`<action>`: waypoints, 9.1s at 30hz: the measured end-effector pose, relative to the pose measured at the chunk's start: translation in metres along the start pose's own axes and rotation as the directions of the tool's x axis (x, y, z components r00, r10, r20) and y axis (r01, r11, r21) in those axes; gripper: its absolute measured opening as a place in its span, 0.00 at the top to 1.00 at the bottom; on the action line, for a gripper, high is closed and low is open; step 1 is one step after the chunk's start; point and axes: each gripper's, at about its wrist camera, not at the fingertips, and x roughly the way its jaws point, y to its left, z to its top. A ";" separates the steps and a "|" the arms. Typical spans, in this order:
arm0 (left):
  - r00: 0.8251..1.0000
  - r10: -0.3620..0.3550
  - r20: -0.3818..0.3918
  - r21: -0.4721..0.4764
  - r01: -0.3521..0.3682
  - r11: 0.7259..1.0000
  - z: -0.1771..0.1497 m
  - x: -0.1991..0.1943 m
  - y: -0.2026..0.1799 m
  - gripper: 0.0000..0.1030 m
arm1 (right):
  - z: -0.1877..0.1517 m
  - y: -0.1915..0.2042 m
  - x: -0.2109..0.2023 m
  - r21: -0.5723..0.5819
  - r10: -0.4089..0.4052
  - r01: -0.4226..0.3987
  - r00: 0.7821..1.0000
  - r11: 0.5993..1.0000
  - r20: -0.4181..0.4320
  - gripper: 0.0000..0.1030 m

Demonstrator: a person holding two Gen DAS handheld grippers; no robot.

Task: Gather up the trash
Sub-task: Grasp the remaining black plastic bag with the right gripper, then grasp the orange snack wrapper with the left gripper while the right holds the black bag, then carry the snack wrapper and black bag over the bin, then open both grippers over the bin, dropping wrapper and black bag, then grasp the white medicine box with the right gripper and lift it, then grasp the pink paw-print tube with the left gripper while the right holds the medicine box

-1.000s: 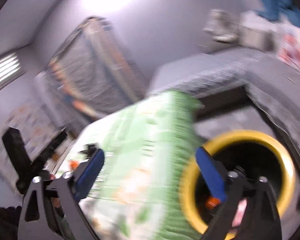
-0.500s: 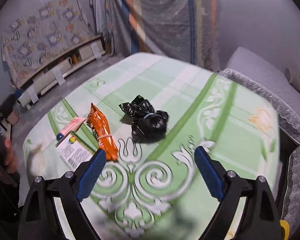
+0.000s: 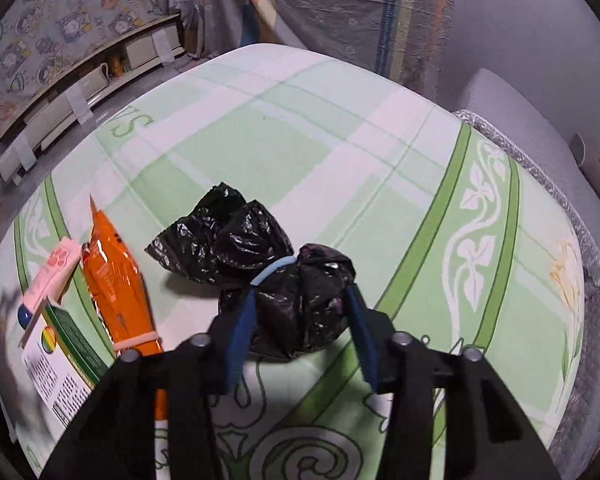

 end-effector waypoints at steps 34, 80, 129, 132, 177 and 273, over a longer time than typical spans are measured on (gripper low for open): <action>0.944 0.078 -0.321 0.022 -0.075 0.997 0.008 0.130 -0.021 0.79 | -0.069 -0.032 -0.136 0.167 0.242 -0.296 0.929 0.941 0.280 0.88; 0.937 0.038 -0.347 0.252 0.054 0.966 -0.013 0.107 -0.040 0.55 | -0.114 -0.025 -0.176 0.174 0.294 -0.361 0.901 0.916 0.320 0.88; 0.866 -0.475 -0.159 0.494 0.486 0.721 -0.019 -0.005 -0.424 0.83 | -0.416 -0.228 -0.294 0.817 -0.399 -0.132 0.822 0.561 0.407 0.88; 0.864 -0.474 -0.166 0.515 0.486 0.706 -0.026 0.003 -0.443 0.83 | -0.439 -0.238 -0.291 0.840 -0.418 -0.124 0.823 0.528 0.385 0.88; 0.886 -0.419 -0.199 0.182 0.453 0.873 -0.041 0.101 -0.454 0.09 | -0.503 -0.272 -0.262 0.943 -0.513 -0.078 0.823 0.322 0.243 0.32; 0.983 0.161 -0.090 0.006 -0.161 0.987 -0.021 -0.034 -0.046 0.64 | -0.124 0.010 -0.153 -0.087 0.515 -0.514 0.806 0.854 0.293 0.37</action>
